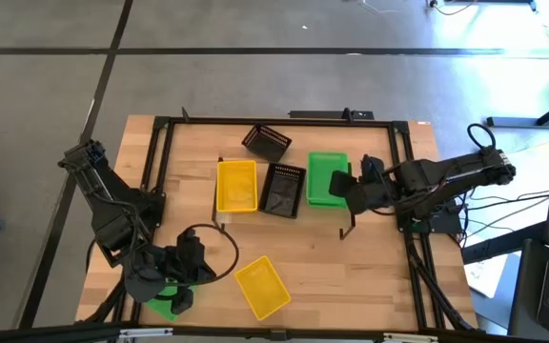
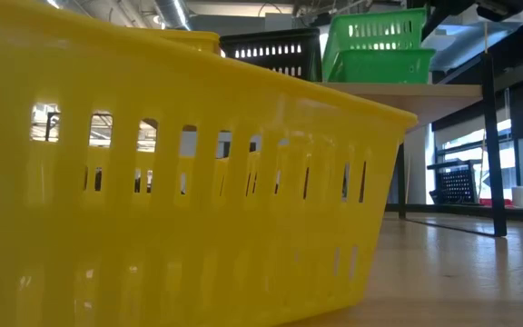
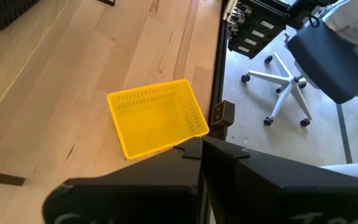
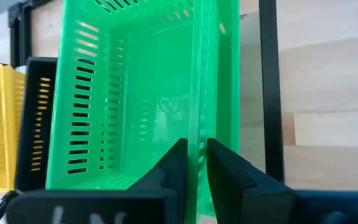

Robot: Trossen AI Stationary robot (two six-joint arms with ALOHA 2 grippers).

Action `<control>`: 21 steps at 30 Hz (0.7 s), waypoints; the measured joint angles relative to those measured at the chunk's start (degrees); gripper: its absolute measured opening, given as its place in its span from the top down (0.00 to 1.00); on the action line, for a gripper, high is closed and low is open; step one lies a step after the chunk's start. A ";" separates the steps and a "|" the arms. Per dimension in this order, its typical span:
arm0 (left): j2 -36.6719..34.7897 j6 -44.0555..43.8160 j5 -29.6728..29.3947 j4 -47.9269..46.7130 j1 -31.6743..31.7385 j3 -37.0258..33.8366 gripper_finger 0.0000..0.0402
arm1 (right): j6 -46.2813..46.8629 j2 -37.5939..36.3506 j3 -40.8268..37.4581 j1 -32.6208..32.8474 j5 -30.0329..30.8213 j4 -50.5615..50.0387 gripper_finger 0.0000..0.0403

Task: Stack baskets on shelf by color
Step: Stack the right green bin on the other green bin on the shelf

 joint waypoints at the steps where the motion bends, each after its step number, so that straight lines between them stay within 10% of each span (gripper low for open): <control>1: 0.00 0.00 0.00 0.00 0.00 0.00 1.00 | 0.00 0.00 0.00 0.34 0.73 0.06 0.87; 21: 0.00 0.19 -0.02 -0.02 0.00 0.00 1.00 | -2.63 0.00 0.02 2.47 4.14 -0.38 0.87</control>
